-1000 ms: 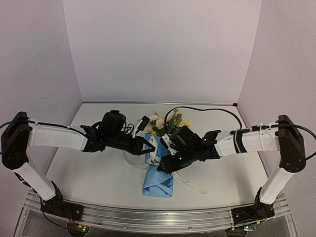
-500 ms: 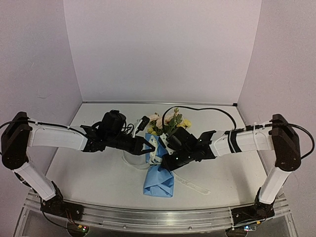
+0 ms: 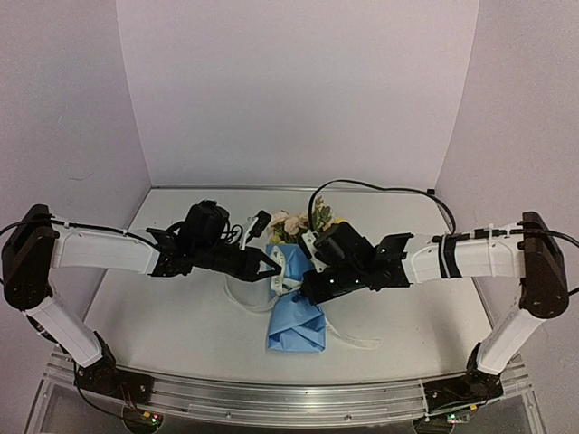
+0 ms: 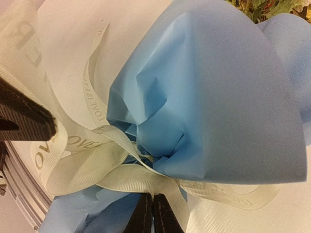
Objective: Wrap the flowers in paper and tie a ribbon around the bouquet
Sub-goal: Cross the half-tied ribbon over the folded bouquet.
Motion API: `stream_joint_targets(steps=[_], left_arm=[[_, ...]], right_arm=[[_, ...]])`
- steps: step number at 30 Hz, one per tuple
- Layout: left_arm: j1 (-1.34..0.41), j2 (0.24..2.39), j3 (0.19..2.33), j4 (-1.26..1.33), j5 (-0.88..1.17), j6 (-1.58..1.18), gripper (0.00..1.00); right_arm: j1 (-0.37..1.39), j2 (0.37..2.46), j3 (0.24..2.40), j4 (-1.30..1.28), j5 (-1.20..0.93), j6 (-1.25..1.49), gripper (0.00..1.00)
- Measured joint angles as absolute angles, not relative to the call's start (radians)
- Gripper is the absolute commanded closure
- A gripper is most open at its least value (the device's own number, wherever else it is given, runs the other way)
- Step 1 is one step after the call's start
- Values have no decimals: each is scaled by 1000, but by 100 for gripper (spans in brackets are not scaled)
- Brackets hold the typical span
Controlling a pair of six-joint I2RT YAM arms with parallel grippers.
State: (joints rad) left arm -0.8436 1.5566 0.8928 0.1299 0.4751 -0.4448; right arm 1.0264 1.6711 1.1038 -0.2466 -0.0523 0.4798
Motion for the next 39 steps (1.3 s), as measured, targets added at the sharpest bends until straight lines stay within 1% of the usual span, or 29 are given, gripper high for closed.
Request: stream_joint_targets(steps=[6, 12, 18, 29, 39], left_arm=[[-843, 1557, 893, 130, 476, -443, 100], [-843, 1550, 885, 129, 477, -443, 100], [-843, 1527, 866, 128, 478, -440, 100], [-831, 1502, 857, 94, 496, -399, 100], [-811, 1482, 850, 40, 496, -365, 100]], right_arm=[[1027, 1670, 1103, -250, -81, 513, 100], [1042, 1670, 1082, -245, -91, 552, 100], [1052, 1662, 1020, -251, -49, 579, 100], [1053, 1514, 868, -314, 39, 657, 100], [1083, 1492, 826, -379, 37, 682, 100]])
